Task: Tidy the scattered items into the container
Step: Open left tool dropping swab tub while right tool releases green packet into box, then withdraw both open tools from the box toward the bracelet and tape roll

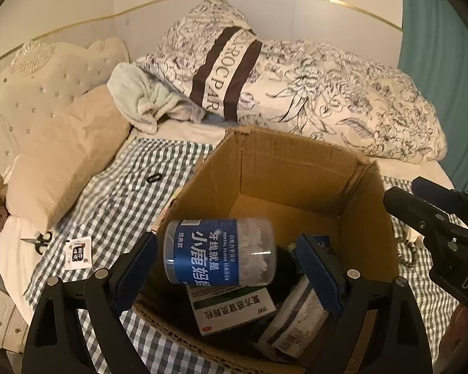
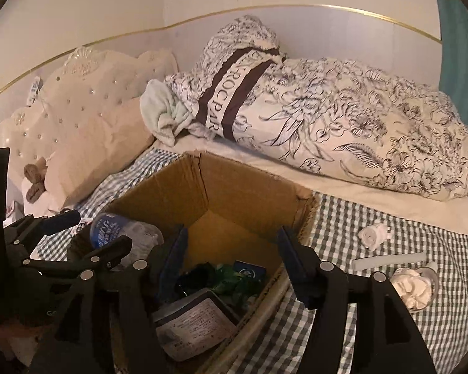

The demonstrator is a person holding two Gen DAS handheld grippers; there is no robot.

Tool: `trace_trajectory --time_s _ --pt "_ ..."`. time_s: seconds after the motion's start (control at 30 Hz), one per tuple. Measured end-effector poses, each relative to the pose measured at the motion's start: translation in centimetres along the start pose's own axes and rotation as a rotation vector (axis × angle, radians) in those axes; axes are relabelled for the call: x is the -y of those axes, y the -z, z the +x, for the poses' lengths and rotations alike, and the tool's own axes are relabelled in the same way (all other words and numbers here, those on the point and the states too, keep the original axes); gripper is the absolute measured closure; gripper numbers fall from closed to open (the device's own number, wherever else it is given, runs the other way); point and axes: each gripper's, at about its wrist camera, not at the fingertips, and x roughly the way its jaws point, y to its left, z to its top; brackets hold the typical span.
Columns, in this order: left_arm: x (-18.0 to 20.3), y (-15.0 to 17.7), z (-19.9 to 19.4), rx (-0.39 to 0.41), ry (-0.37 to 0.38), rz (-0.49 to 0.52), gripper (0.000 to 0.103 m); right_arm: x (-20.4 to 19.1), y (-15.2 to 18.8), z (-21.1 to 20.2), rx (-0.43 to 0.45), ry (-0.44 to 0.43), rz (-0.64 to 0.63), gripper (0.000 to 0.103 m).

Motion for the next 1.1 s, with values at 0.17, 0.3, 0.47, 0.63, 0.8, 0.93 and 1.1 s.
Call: trace_trajectory --time_s 0.17,0.3,0.47,0.63,0.8,0.93,1.1 --pt "0.6 -0.5 -2.4 0.036 0.002 0.004 0.01 0.3 -0.3 -2.3 0.031 0.008 0.005 0.043" --pt "1.0 -0.8 -4.4 0.065 0.003 0.006 0.01 0.3 -0.6 -4.5 0.058 0.015 0.005 0.043" --pt "1.7 -1.0 -6.9 0.1 0.006 0.012 0.01 0.5 -0.6 -7.4 0.095 0.029 0.007 0.041" --pt "2.5 -1.0 -9.1 0.129 0.014 0.019 0.01 0.9 -0.6 -10.0 0.126 0.046 0.015 0.04" --pt "3.4 -0.9 -11.1 0.156 0.022 0.026 0.01 1.3 -0.3 -12.4 0.155 0.064 0.021 0.036" --pt "4.4 -0.7 -12.5 0.177 0.029 0.024 0.009 1.7 0.0 -14.5 0.175 0.078 0.02 0.036" --pt "5.8 -0.5 -13.8 0.196 0.046 0.021 0.007 2.8 0.6 -16.9 0.199 0.103 0.022 0.032"
